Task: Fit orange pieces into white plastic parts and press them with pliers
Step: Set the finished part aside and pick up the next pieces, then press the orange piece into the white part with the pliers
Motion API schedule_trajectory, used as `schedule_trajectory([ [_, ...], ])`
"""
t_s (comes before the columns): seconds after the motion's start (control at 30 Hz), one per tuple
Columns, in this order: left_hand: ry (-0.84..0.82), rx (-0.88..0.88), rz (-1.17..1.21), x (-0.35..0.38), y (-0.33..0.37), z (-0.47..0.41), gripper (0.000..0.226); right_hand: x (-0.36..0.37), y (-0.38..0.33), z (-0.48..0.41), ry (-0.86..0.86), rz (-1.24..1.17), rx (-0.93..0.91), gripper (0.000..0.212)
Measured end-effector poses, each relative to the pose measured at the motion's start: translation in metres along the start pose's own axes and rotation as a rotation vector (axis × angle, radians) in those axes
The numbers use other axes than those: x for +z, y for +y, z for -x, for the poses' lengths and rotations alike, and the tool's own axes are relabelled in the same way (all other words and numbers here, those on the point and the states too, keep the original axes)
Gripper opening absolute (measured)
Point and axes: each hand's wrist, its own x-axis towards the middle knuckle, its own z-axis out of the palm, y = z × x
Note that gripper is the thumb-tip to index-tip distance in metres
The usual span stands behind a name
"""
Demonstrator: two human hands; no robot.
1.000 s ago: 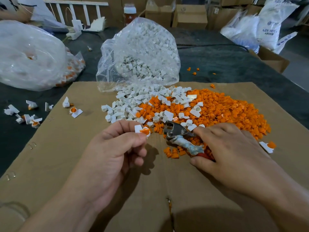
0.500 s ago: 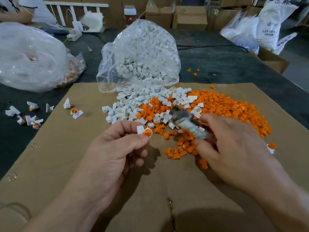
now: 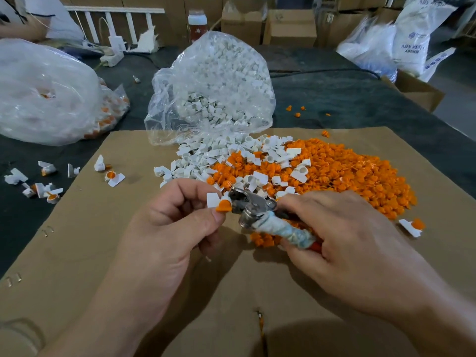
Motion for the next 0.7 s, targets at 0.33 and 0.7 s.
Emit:
schedule_trajectory([
  [0.33, -0.013, 0.035, -0.073, -0.0042, -0.0031, 0.0, 0.01, -0.0003, 0.0007, 0.0022, 0.017, -0.023, -0.02, 0.037],
  [0.7, -0.018, 0.057, -0.231, -0.0041, -0.0042, 0.0013, 0.018, 0.0006, 0.0008, 0.003, -0.018, -0.038, -0.009, 0.045],
])
